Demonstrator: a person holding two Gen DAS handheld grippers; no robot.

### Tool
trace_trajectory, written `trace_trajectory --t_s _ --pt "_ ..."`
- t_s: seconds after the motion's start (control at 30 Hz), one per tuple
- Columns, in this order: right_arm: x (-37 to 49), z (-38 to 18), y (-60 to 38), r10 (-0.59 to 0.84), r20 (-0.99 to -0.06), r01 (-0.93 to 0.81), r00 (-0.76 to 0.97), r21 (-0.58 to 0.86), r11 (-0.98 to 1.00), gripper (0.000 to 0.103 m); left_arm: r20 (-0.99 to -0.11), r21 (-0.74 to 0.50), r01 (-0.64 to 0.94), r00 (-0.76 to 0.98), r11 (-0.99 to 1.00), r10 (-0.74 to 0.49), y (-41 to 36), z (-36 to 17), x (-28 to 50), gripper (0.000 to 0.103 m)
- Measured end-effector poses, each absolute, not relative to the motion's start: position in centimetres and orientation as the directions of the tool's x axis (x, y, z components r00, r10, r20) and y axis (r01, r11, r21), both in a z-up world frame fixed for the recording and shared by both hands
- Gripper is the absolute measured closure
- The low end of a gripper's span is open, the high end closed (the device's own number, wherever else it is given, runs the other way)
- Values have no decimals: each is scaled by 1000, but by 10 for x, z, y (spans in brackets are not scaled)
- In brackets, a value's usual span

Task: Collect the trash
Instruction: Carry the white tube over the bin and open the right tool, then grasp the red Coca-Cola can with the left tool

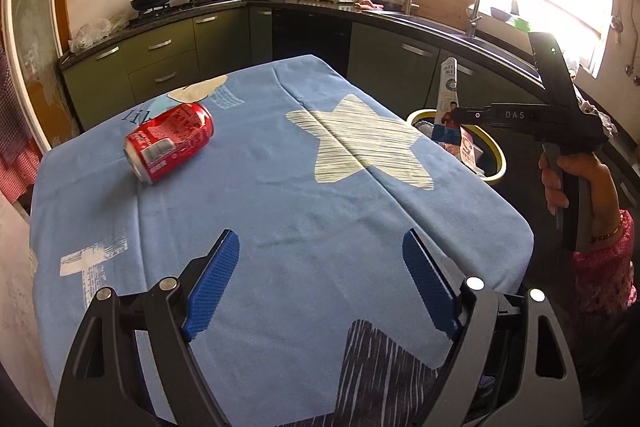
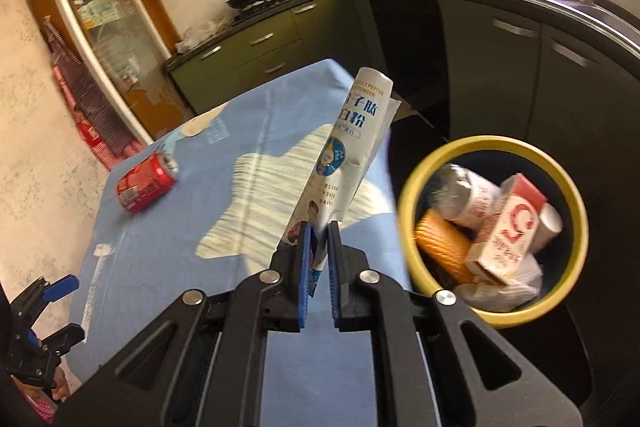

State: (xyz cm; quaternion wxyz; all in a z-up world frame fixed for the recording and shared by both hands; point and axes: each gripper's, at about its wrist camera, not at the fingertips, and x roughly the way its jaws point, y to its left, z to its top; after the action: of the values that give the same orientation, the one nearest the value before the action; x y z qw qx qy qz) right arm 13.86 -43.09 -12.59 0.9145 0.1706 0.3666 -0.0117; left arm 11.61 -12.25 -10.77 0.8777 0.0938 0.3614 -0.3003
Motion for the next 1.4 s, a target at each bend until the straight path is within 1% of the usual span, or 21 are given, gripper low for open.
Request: trace_trajectory --t_s 0.13,0.27,0.43,0.53,0.67,0.83,0.97,1.2,1.27,1.4 --pt "132 -142 -479 7 -704 265 711 277 923 95 -695 -51 617 543 785 -471 -142 -110 117 20" --pt "130 -163 -506 -55 -734 339 677 244 909 95 -706 -47 636 524 771 -476 -158 -112 120 20" --pt "135 -191 -523 -90 -768 387 634 214 897 94 -721 -36 658 504 752 -476 -174 -115 121 20" --pt "138 -204 -531 -94 -793 402 602 199 894 91 -724 -32 665 499 746 -477 -180 -114 122 20" --pt "129 -206 -539 -98 -793 424 601 212 880 89 -727 -33 671 493 741 -478 -183 -114 123 20" --pt "112 -201 -550 -138 -788 473 599 209 856 89 -735 -39 673 482 739 -478 -187 -119 128 20" --pt "104 -192 -549 -132 -776 473 617 231 850 89 -736 -39 675 480 737 -477 -188 -121 132 20" --pt "107 -173 -524 -76 -741 402 667 272 874 88 -744 -15 655 497 755 -447 -175 -125 150 20" --pt "112 -172 -515 -59 -740 382 670 275 883 85 -744 1 646 510 763 -431 -168 -126 157 20" --pt "123 -174 -498 -31 -752 355 659 275 894 85 -750 21 635 521 772 -408 -150 -127 175 20"
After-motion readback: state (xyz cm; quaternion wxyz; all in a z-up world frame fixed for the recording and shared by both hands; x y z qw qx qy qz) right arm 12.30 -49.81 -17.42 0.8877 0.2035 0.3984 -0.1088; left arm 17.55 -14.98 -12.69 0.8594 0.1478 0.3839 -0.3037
